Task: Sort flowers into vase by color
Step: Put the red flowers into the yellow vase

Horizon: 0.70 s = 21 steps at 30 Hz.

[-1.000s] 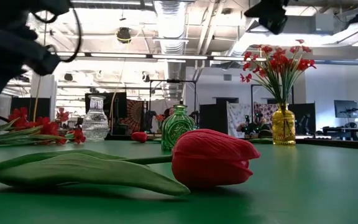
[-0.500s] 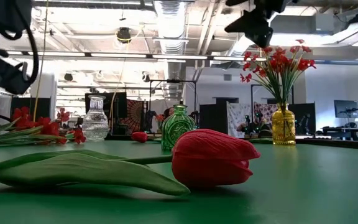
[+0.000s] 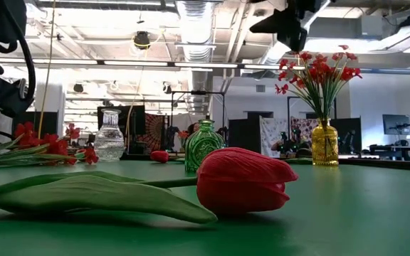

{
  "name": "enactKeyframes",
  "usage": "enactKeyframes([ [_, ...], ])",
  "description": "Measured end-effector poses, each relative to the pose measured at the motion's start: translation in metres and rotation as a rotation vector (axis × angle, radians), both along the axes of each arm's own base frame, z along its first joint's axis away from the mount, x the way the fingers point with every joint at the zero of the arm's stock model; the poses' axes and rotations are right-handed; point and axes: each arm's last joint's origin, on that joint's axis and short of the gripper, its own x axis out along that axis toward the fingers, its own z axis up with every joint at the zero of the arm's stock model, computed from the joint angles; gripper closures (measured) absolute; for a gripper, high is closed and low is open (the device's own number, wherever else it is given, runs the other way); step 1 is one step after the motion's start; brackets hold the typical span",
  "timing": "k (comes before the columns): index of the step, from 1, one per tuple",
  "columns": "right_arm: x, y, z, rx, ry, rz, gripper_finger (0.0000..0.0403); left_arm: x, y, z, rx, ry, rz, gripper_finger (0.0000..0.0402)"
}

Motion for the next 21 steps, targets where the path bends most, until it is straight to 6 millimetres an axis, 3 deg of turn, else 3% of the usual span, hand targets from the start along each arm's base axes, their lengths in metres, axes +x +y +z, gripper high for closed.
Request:
enactKeyframes([
  [11, 0.0, -0.003, 0.0, 0.003, 0.0, -0.015, 0.0168, -0.002, 0.001, -0.001, 0.01, 0.017, -0.013, 0.038],
  [16, 0.0, -0.003, 0.0, 0.0, 0.0, -0.014, 0.0168, -0.001, 0.0, 0.006, -0.004, -0.012, -0.006, 0.0395],
  [21, 0.0, -0.003, 0.0, -0.008, 0.002, -0.01, 0.0168, 0.005, -0.002, 0.026, -0.039, -0.122, -0.012, 0.04],
])
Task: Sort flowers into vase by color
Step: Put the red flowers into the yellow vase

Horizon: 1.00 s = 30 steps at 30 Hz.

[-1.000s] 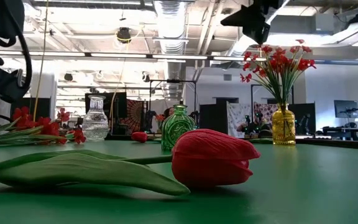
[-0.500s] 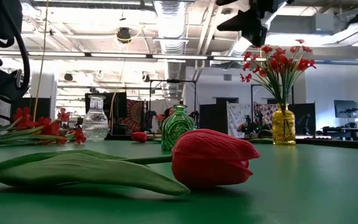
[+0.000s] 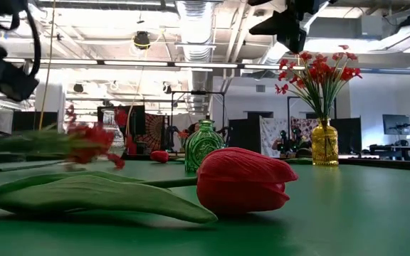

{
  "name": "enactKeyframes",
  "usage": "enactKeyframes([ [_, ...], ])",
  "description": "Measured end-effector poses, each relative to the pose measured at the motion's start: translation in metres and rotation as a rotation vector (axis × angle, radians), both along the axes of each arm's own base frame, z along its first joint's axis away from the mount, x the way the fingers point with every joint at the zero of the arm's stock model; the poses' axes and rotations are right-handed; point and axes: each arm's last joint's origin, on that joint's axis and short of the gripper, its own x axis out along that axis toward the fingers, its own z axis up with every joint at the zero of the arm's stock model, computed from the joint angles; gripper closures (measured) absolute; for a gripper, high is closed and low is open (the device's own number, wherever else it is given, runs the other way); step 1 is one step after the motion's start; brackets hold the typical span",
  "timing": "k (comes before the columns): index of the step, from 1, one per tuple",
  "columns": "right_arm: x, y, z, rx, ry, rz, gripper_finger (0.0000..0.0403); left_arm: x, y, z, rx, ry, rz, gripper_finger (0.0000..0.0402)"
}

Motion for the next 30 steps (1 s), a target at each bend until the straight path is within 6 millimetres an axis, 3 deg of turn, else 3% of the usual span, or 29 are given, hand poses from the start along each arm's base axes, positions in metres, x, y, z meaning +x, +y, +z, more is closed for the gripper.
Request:
enactKeyframes([
  [6, 0.0, -0.004, 0.0, -0.002, 0.001, -0.015, 0.0168, 0.004, 0.002, 0.038, 0.022, -0.256, 0.017, 0.0401],
  [12, 0.002, -0.006, 0.002, 0.0, -0.024, -0.025, 0.0168, 0.01, 0.008, 0.084, 0.157, -0.683, -0.021, 0.0401],
  [18, 0.007, -0.006, 0.014, -0.008, -0.159, -0.018, 0.0168, 0.021, 0.012, 0.119, 0.35, -1.086, -0.039, 0.0401],
  [25, 0.011, -0.008, 0.031, -0.059, -0.344, -0.104, 0.0168, 0.042, 0.027, 0.145, 0.503, -1.322, -0.076, 0.0401],
  [30, 0.012, -0.011, 0.04, -0.062, -0.436, -0.117, 0.0168, 0.069, 0.04, 0.15, 0.485, -1.458, -0.165, 0.0401],
])
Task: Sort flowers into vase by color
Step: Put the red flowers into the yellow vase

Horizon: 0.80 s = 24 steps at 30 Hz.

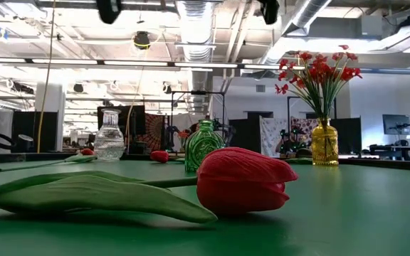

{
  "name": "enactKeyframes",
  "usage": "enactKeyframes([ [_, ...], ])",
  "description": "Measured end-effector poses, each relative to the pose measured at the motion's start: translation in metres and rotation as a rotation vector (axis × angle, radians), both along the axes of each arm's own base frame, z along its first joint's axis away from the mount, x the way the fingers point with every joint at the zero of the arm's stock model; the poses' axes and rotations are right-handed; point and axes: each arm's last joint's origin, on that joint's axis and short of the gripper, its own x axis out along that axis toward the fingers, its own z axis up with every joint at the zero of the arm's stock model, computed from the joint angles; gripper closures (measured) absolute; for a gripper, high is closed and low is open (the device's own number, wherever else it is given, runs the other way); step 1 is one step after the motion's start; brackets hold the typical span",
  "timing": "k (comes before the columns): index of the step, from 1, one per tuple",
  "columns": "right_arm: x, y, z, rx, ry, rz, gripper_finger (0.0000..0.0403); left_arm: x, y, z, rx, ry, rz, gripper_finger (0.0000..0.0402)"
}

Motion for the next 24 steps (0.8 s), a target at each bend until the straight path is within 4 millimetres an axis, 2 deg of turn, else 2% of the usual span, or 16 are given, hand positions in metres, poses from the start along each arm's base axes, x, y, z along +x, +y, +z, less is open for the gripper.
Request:
enactKeyframes([
  [6, 0.0, 0.001, 0.007, -0.03, -0.068, 0.004, 0.0168, 0.037, 0.011, -0.013, -0.026, -0.011, -0.128, 0.0401],
  [11, 0.003, 0.004, 0.004, -0.054, -0.067, 0.018, 0.0168, 0.067, 0.013, 0.002, 0.045, -0.005, -0.214, 0.0402],
  [18, 0.007, 0.014, 0.001, -0.122, -0.076, 0.06, 0.0149, 0.103, 0.018, 0.018, 0.181, 0.138, -0.257, 0.0401],
  [24, 0.01, 0.018, -0.005, -0.137, -0.048, 0.071, 0.0138, 0.114, 0.022, 0.023, 0.209, 0.131, -0.305, 0.0401],
])
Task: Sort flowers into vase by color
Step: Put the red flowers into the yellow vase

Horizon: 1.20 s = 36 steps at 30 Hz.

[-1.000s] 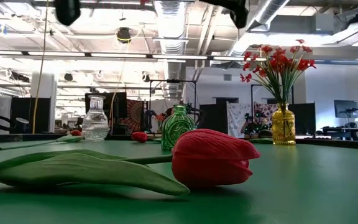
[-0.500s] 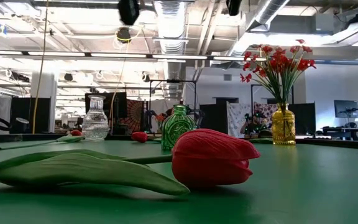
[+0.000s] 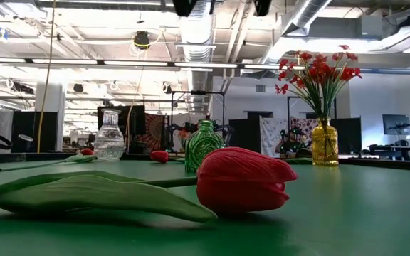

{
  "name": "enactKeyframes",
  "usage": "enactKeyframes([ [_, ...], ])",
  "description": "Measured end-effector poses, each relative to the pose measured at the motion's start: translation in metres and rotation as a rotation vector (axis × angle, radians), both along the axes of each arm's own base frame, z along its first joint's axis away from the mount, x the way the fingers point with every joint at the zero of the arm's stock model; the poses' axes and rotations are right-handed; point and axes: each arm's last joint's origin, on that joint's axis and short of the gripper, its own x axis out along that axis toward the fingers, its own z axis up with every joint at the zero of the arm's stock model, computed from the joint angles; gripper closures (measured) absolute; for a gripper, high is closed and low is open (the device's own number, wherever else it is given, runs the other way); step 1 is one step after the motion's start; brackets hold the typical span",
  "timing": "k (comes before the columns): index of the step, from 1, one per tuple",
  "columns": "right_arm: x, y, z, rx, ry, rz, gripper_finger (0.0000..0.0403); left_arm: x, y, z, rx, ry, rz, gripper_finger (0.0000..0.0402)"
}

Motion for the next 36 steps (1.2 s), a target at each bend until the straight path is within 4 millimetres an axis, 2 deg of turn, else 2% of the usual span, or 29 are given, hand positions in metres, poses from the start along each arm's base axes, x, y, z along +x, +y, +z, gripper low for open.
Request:
enactKeyframes([
  [8, 0.001, -0.001, -0.001, -0.015, 0.003, -0.003, 0.0139, 0.001, 0.01, 0.0, -0.012, 0.009, 0.033, 0.0401],
  [12, 0.001, -0.001, -0.001, -0.023, 0.005, -0.003, 0.0155, 0.001, 0.013, -0.001, -0.033, 0.022, 0.046, 0.0401],
  [17, 0.001, -0.003, -0.001, -0.024, 0.005, -0.012, 0.0205, 0.001, 0.013, -0.001, -0.032, 0.022, 0.051, 0.0401],
  [25, 0.0, -0.007, -0.002, -0.026, 0.024, -0.028, 0.0322, 0.001, 0.014, -0.001, -0.033, 0.022, 0.066, 0.0399],
  [30, -0.008, -0.01, 0.004, -0.03, 0.035, -0.033, 0.0379, 0.0, 0.015, -0.002, -0.007, 0.029, 0.119, 0.0367],
  [36, -0.034, -0.013, 0.017, -0.075, 0.067, -0.077, 0.0379, -0.006, 0.017, 0.001, 0.048, 0.044, 0.143, 0.0293],
])
